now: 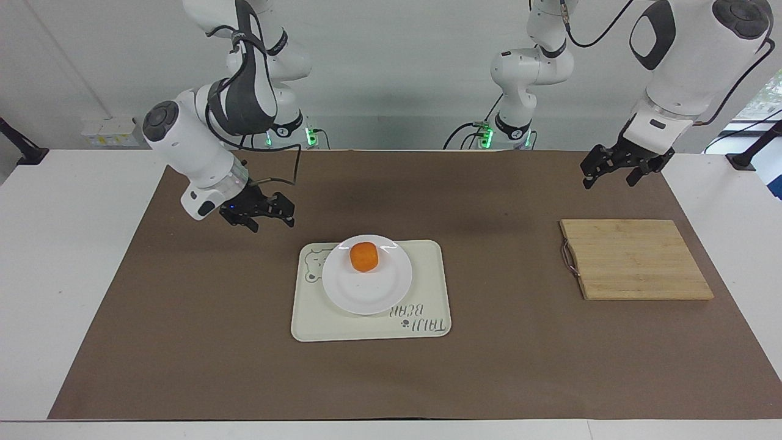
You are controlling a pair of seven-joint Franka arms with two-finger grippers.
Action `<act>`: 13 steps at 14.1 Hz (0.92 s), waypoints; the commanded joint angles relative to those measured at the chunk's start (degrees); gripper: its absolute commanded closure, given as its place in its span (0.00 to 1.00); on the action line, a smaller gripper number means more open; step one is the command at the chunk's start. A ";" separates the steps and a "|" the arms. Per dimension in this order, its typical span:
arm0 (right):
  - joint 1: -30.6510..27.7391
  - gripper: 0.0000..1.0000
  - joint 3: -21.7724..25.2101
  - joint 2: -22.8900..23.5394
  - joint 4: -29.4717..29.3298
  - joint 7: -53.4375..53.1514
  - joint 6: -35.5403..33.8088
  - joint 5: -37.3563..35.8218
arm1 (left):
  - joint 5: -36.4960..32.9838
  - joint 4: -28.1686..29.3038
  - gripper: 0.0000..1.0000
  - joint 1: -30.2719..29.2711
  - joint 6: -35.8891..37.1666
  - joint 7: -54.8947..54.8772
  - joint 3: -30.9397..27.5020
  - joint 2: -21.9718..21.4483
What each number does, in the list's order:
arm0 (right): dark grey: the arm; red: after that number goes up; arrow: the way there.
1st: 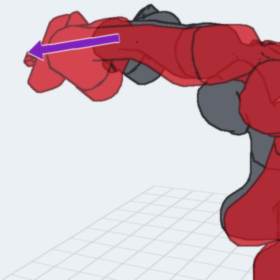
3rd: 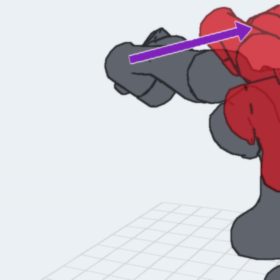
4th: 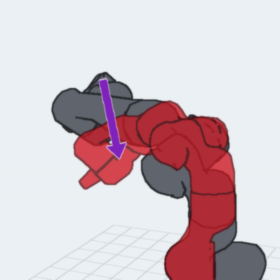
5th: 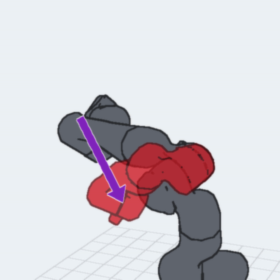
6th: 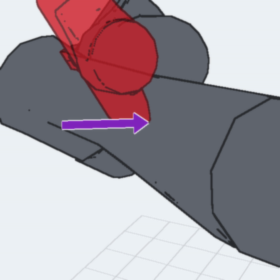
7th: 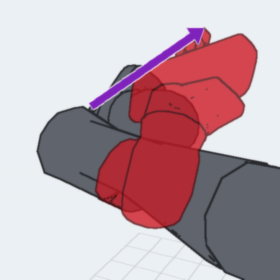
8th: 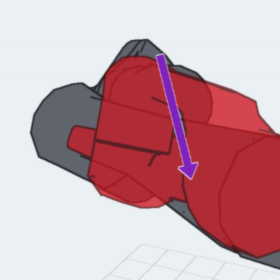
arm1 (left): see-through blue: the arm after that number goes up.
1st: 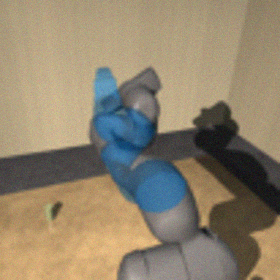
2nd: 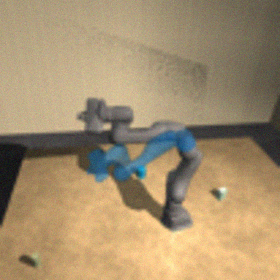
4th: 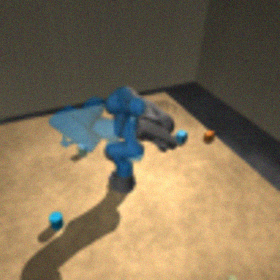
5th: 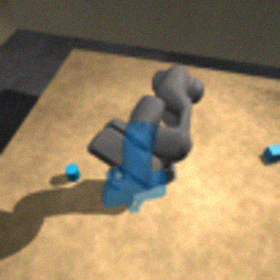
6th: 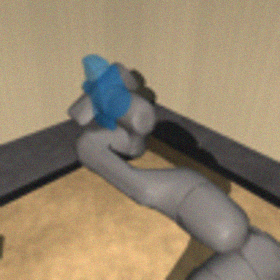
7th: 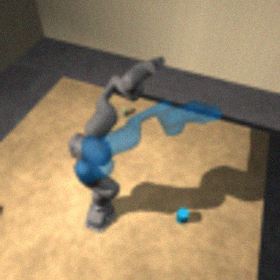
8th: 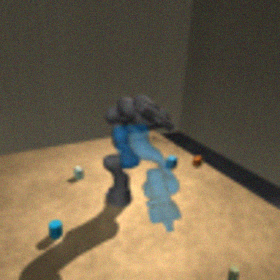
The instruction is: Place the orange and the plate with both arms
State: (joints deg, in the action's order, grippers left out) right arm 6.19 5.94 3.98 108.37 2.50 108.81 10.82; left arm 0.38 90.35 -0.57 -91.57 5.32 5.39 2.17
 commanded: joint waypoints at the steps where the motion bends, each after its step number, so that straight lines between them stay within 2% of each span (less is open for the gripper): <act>1: -3.54 0.00 -0.58 -3.79 0.53 -0.74 -2.89 -5.45 | -0.55 0.09 0.00 -0.66 -0.54 -0.48 0.41 -0.15; 4: -4.87 0.00 -0.49 -4.77 -4.20 -0.74 -7.45 -8.79 | -0.55 0.09 0.00 -0.66 -0.54 -0.48 0.41 -0.15; 11: -5.49 0.00 -0.32 -5.12 -16.95 -0.92 -18.79 -10.64 | -0.55 0.09 0.00 -0.66 -0.54 -0.48 0.41 -0.24; 13: -5.40 0.00 -0.49 -7.48 -17.93 -0.92 -20.56 -13.35 | -0.55 0.09 0.00 -0.66 -0.54 -0.48 0.41 -0.15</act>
State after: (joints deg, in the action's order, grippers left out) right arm 1.57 6.22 -1.93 92.34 2.50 90.52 0.56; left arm 0.38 90.35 -0.57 -91.57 5.32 5.39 2.17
